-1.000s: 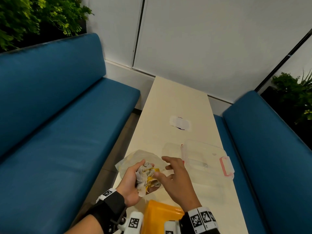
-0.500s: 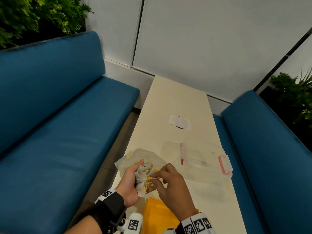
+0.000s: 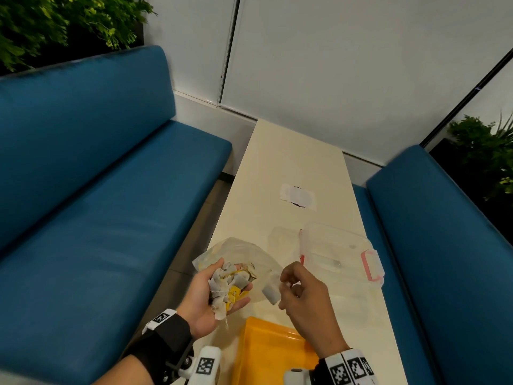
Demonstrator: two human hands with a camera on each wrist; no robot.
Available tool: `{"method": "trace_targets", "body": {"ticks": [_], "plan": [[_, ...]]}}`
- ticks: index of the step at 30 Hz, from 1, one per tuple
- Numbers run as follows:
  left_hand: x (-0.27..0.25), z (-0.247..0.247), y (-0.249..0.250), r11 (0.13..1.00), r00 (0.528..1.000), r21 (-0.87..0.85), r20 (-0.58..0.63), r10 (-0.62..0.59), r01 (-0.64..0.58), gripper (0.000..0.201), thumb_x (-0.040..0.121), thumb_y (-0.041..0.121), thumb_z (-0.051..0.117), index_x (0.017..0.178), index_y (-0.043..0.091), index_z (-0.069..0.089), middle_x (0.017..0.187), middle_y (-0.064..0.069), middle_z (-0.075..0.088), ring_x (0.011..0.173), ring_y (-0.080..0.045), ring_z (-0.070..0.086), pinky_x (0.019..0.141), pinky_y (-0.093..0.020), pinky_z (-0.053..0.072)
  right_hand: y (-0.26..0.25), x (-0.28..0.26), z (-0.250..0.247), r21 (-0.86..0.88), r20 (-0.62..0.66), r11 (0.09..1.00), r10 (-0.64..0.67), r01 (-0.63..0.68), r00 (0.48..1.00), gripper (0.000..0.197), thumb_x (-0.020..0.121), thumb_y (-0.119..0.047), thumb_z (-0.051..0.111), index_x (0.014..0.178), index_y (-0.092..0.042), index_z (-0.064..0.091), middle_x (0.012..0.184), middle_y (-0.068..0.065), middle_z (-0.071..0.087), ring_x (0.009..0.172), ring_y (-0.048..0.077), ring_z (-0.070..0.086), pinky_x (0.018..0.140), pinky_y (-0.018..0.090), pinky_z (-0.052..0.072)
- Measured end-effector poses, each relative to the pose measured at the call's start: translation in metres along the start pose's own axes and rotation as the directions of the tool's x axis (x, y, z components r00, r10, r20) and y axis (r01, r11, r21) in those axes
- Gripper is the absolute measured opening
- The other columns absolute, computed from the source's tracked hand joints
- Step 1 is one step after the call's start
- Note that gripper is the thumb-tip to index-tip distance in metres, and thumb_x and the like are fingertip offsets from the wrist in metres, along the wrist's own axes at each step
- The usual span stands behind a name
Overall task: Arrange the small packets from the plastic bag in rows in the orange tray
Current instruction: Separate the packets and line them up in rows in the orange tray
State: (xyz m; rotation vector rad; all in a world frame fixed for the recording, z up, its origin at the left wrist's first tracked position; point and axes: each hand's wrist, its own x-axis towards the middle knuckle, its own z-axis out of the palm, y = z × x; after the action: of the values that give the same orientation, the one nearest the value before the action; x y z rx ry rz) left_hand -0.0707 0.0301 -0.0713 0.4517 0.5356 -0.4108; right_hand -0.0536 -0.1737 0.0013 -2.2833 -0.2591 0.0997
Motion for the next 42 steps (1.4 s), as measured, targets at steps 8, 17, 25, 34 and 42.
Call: {"method": "trace_targets", "body": {"ticks": [8, 17, 25, 34, 42], "plan": [[-0.021, -0.028, -0.004, 1.000, 1.000, 0.006, -0.012, -0.023, 0.023, 0.049, 0.094, 0.042, 0.058, 0.123, 0.004, 0.067, 0.124, -0.026, 0.068, 0.097, -0.037, 0.070, 0.082, -0.049, 0.060, 0.023, -0.008, 0.000, -0.187, 0.149, 0.980, 0.093, -0.065, 0.984, 0.032, 0.086, -0.003, 0.059, 0.096, -0.033, 0.066, 0.093, -0.011, 0.070, 0.085, 0.003, 0.067, 0.080, 0.017, 0.055], [-0.029, -0.046, -0.020, 0.972, 0.983, 0.157, -0.082, -0.165, 0.176, 0.047, 0.095, 0.046, 0.058, 0.116, 0.007, 0.073, 0.120, -0.024, 0.070, 0.095, -0.036, 0.073, 0.076, -0.046, 0.061, 0.051, -0.014, 0.013, -0.396, 0.255, 0.914, 0.014, 0.092, 0.967, 0.013, 0.094, -0.023, 0.062, 0.098, -0.026, 0.073, 0.102, -0.014, 0.055, 0.085, 0.006, 0.061, 0.077, 0.019, 0.050], [-0.031, -0.047, -0.040, 0.897, 0.938, 0.281, -0.038, -0.345, 0.341, 0.053, 0.089, 0.048, 0.061, 0.120, 0.006, 0.073, 0.134, -0.025, 0.063, 0.101, -0.038, 0.068, 0.084, -0.046, 0.057, 0.062, -0.021, 0.033, -0.456, 0.331, 0.887, 0.095, 0.071, 0.939, 0.012, 0.093, -0.013, 0.054, 0.097, -0.023, 0.061, 0.097, -0.004, 0.062, 0.090, 0.015, 0.057, 0.077, 0.029, 0.049], [-0.035, -0.055, -0.051, 0.853, 0.905, 0.307, -0.098, -0.413, 0.422, 0.056, 0.088, 0.049, 0.064, 0.121, 0.005, 0.074, 0.126, -0.021, 0.069, 0.100, -0.037, 0.070, 0.094, -0.051, 0.054, 0.069, -0.023, 0.059, -0.546, 0.399, 0.829, 0.132, 0.119, 0.907, 0.029, 0.098, -0.011, 0.050, 0.114, -0.024, 0.070, 0.105, -0.001, 0.051, 0.099, 0.022, 0.060, 0.079, 0.028, 0.047], [-0.038, -0.057, -0.056, 0.844, 0.890, 0.290, -0.077, -0.450, 0.451, 0.057, 0.092, 0.048, 0.062, 0.122, 0.001, 0.072, 0.130, -0.024, 0.066, 0.108, -0.039, 0.067, 0.106, -0.057, 0.048, 0.061, -0.022, 0.076, -0.653, 0.348, 0.746, 0.138, 0.134, 0.927, 0.026, 0.099, -0.015, 0.042, 0.114, -0.017, 0.062, 0.112, 0.006, 0.055, 0.096, 0.028, 0.062, 0.068, 0.029, 0.036]]}}
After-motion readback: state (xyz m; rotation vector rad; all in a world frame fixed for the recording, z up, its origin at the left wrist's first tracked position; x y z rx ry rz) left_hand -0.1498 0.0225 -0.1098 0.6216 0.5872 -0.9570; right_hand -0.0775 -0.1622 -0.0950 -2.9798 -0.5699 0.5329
